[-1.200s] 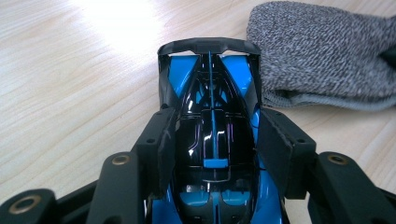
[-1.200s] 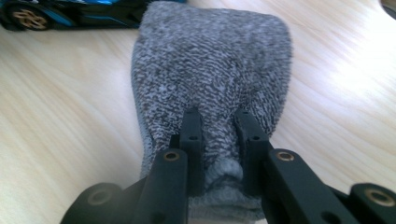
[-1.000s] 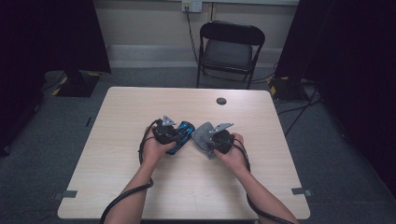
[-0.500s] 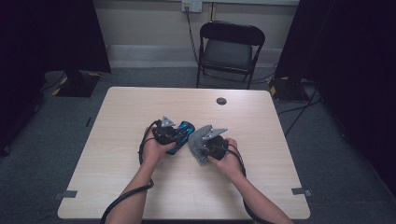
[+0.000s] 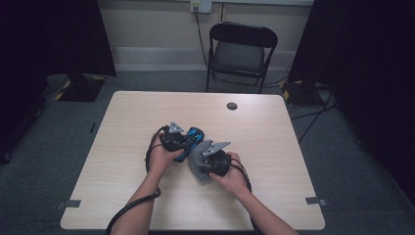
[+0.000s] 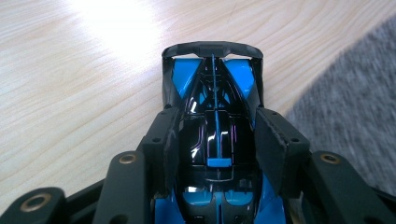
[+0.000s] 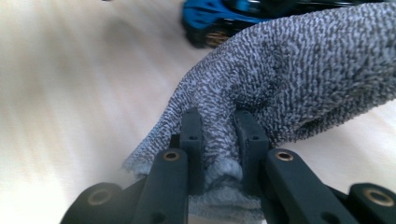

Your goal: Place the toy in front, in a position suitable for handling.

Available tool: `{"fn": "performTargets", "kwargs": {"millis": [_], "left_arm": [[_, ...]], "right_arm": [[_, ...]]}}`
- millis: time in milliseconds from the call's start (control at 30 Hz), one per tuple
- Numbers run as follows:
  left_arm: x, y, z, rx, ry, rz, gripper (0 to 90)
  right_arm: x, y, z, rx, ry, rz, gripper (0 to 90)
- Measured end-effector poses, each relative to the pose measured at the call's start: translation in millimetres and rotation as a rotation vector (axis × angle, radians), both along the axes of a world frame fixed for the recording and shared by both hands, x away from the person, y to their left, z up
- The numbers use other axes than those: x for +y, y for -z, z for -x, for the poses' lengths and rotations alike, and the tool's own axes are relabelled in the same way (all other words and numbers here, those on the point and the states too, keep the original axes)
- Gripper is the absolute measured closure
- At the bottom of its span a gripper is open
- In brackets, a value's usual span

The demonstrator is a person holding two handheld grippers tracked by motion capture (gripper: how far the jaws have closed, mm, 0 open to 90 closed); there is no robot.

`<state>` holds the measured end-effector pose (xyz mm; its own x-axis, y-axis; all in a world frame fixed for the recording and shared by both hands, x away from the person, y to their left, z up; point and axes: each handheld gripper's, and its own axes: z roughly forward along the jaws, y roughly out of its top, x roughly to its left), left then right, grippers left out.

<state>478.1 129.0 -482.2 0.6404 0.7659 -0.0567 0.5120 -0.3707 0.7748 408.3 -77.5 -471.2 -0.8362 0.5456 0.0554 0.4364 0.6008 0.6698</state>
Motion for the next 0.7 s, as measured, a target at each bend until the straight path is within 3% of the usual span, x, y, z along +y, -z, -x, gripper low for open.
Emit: {"fn": "performTargets", "kwargs": {"millis": [333,700], "left_arm": [[-0.8,0.7,1.1,-0.009,-0.015,0.008,51.3],[0.8,0.5,1.0,-0.006,0.002,-0.001,51.3]], "right_arm": [[10.6,3.1,10.7,0.042,-0.058,-0.084,76.6],[15.7,0.8,18.4,0.063,-0.123,-0.114,76.9]]}}
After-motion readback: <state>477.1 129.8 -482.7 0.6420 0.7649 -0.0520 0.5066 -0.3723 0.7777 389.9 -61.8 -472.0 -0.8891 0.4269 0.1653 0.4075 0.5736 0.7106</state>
